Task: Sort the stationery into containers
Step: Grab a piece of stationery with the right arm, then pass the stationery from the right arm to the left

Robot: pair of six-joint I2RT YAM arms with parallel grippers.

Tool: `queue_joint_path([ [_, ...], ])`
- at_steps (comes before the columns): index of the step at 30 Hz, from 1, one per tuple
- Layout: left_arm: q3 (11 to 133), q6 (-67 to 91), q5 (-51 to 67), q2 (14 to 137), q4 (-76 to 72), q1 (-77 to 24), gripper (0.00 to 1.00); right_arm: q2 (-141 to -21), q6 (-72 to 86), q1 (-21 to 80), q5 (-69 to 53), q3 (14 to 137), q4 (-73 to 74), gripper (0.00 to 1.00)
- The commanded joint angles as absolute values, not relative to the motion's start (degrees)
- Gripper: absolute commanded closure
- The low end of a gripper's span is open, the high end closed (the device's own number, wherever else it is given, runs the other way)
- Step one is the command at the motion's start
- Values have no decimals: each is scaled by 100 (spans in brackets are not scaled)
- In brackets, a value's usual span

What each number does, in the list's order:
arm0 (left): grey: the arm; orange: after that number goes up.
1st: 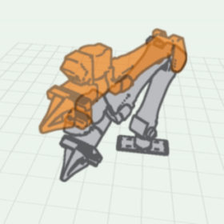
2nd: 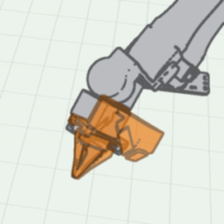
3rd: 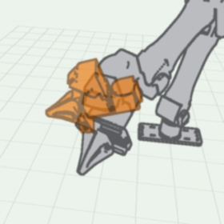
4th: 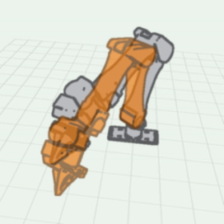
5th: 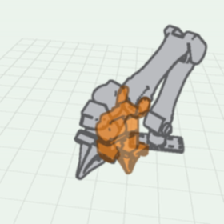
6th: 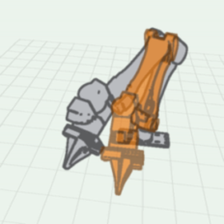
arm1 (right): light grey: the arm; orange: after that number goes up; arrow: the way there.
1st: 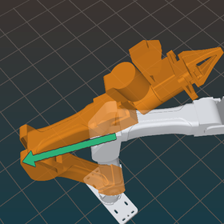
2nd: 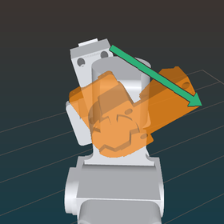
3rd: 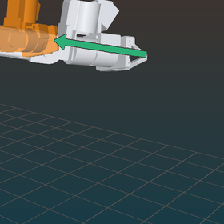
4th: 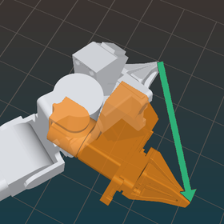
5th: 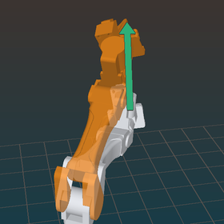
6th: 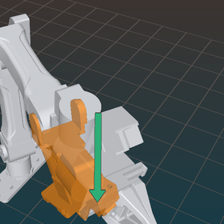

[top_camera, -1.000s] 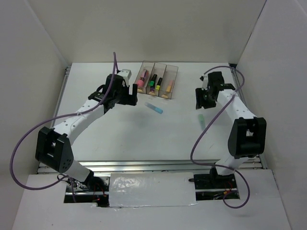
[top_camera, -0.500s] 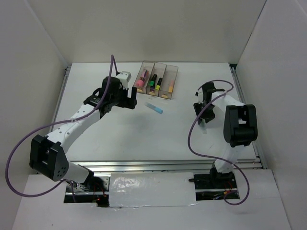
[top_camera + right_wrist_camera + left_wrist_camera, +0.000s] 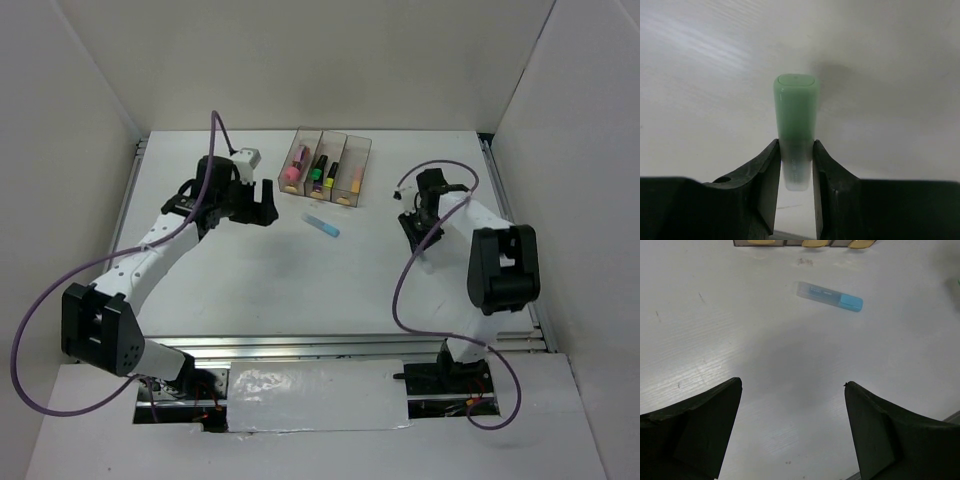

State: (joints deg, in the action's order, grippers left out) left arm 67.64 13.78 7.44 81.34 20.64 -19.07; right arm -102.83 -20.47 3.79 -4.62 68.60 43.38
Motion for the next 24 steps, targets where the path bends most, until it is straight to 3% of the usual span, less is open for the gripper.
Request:
queue_joint_path([
  [1, 7119, 1590, 1756, 7937, 1995, -1636, 5, -8742, -3414, 781, -703, 6673, 3861, 100],
  [6, 7495, 1618, 2285, 8050, 2319, -1459, 7, -6885, -5530, 1598, -887, 5434, 2343, 100],
  [12, 8069, 1389, 3321, 8368, 3094, -1380, 7, -4293, -8451, 2504, -1353, 2345, -694, 100],
  [17, 7647, 1178, 4357, 7999, 3041, -1765, 8, -3850, -9604, 2996, -1810, 1284, -2668, 100],
  [24, 6619, 1677, 4605, 7717, 2717, -2417, 10, -4192, -10318, 4287, -1505, 853, -4288, 100],
])
